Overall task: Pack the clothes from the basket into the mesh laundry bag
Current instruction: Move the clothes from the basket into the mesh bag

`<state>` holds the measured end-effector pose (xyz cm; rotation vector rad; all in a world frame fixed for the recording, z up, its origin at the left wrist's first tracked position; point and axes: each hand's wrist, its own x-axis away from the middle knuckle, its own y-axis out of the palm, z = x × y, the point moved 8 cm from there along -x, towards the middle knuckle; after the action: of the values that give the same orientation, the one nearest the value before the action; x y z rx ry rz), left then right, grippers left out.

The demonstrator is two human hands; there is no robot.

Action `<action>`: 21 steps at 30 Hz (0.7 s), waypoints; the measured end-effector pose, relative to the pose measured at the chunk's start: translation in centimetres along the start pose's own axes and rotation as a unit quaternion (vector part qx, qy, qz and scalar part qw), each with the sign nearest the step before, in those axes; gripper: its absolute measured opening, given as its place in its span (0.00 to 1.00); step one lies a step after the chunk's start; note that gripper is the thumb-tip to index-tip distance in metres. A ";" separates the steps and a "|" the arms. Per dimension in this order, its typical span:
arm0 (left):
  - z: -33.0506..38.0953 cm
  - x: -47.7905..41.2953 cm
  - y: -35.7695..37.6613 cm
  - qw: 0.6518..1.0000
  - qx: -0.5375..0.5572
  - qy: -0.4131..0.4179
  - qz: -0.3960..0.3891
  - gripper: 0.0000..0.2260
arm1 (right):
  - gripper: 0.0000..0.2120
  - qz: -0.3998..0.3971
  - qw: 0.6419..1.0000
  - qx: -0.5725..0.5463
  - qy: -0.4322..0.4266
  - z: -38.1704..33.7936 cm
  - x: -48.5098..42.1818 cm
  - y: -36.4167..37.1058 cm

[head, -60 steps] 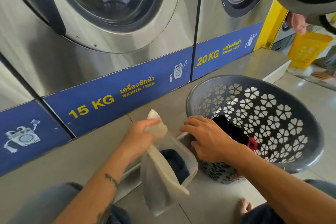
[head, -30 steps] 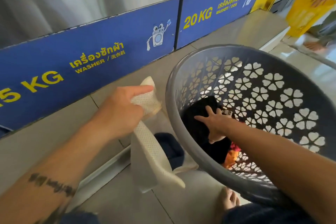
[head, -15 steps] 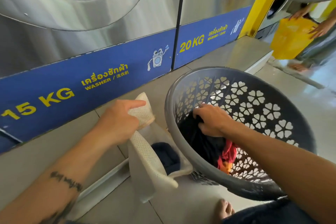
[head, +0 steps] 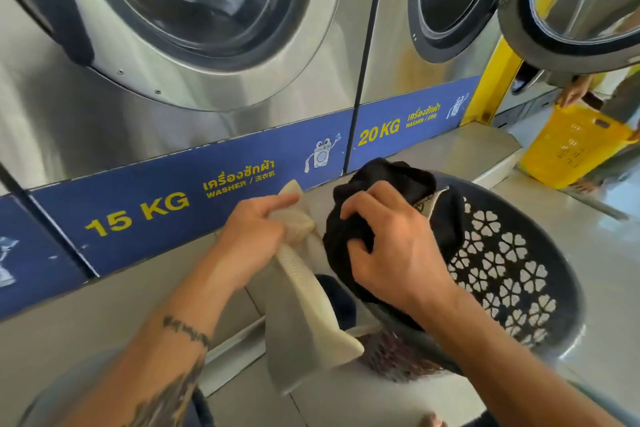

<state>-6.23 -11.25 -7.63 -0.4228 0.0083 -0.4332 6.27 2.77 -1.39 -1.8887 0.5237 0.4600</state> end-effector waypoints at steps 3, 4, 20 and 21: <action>-0.1 0.0 -0.8 1.000 0.010 0.010 0.013 0.30 | 0.19 -0.188 0.978 -0.088 0.016 -0.2 1.7 4.5; 0.0 0.1 -1.0 1.000 0.008 0.011 0.014 0.30 | 0.21 -0.242 0.963 -0.114 0.037 0.1 2.4 5.5; -0.8 -0.6 0.0 1.000 0.004 0.022 -0.017 0.30 | 0.29 -0.168 0.985 -0.009 0.047 3.3 1.3 5.7; -0.8 -0.5 0.0 1.000 0.003 0.021 -0.016 0.30 | 0.37 -0.166 0.983 -0.013 0.079 4.0 1.4 5.9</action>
<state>-6.81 -11.35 -8.41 -0.4082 0.0416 -0.4742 3.87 4.38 -8.08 -2.0004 0.2960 0.0978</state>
